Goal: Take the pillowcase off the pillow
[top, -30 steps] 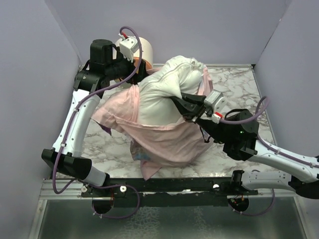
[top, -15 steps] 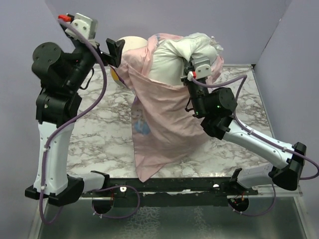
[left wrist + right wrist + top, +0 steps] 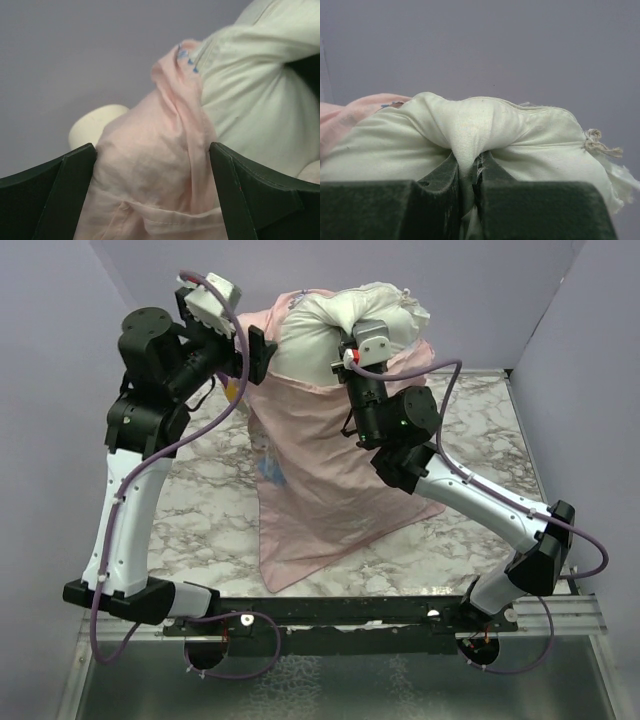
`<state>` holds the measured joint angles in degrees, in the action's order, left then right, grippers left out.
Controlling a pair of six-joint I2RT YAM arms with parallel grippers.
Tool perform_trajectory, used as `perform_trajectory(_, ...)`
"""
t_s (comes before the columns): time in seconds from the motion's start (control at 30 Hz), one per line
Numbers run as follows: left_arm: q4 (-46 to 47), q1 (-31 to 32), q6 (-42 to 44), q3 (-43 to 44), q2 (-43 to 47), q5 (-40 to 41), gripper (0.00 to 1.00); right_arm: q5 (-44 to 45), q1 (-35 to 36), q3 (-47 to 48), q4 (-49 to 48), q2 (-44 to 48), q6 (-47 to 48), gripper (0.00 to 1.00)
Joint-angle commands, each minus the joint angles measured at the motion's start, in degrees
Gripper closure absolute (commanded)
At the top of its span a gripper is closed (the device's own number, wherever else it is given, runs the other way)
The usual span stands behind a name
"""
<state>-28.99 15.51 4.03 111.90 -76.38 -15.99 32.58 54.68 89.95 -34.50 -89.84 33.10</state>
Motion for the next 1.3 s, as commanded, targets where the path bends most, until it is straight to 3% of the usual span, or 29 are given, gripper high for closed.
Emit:
perform_trajectory(0.0,-4.7,0.4,1.0,-2.3,-1.4,-2.1,0.01,-3.9,-0.1,1.6,-4.4,2.3,-3.3,0.99)
perform_trajectory(0.5,-5.4,1.9,-2.1,0.1,-3.8,-6.9,0.04,-7.1,-0.1,-5.4,0.4,5.9,-6.0,0.99)
perform_trajectory(0.63,-6.2,2.4,-0.5,-1.1,-4.8,-4.0,0.07,-7.3,-0.1,-6.3,1.3,6.6,-7.3,0.99)
perform_trajectory(0.73,-5.0,2.4,2.9,-2.9,-5.6,4.0,0.21,-7.6,-0.1,-8.2,1.6,8.3,-8.2,0.99)
perform_trajectory(0.87,3.0,2.4,8.0,-9.3,-3.9,18.0,0.58,-7.4,-0.1,-12.1,1.5,11.5,-8.8,0.99)
perform_trajectory(0.93,7.3,2.4,10.9,-12.5,-2.2,21.9,0.69,-7.2,-0.1,-13.9,1.3,13.0,-8.8,0.99)
perform_trajectory(1.13,13.9,2.4,13.7,-16.2,2.0,27.0,0.78,-6.1,-0.1,-16.5,1.0,15.8,-8.8,0.99)
perform_trajectory(1.27,17.5,2.4,14.4,-17.8,3.9,30.6,0.79,-4.8,-0.1,-17.3,1.3,16.9,-8.9,0.99)
